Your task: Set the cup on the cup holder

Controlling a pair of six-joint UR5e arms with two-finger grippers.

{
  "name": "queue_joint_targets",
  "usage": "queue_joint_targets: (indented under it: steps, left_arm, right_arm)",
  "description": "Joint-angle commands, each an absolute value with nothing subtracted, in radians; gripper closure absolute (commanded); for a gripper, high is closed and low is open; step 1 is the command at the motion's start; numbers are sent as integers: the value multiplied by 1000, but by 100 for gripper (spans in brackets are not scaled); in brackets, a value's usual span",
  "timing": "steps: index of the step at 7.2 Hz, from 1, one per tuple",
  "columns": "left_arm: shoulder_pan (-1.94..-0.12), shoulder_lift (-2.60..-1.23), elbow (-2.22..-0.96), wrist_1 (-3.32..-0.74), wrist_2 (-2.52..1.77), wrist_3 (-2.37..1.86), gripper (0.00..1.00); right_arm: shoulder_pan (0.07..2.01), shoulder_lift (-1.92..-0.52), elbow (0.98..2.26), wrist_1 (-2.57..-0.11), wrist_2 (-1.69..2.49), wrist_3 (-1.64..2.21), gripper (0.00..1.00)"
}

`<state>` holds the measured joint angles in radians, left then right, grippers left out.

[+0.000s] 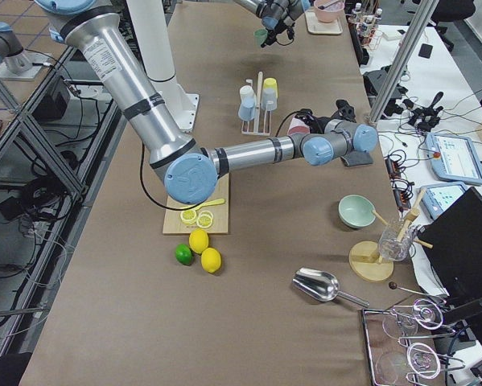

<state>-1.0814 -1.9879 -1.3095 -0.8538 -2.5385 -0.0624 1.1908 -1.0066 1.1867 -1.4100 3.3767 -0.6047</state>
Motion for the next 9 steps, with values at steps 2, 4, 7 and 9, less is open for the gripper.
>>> queue_joint_targets:
  steps: [2,4,7,9]
  left_arm:
    - [-1237,-1997,-1299,-1128,-2543,-182,100]
    - [-1290,-2026,-1266,-1260,-2540,-215,100]
    - [-1383,-2092,-1281,-1491,-2537,-473,100]
    - [-1431,-2068,-1301,-1941,-2530,-772,100]
  right_arm:
    - [1209,-1080,1152,-1411,3641,-1121,70]
    - [1201,-1080,1118,-1413,3807,-1314,69]
    - [1076,-1091,1060,-1402,4008,-1718,69]
    - [988,-1062,1025,-1404,4071,-1897,69]
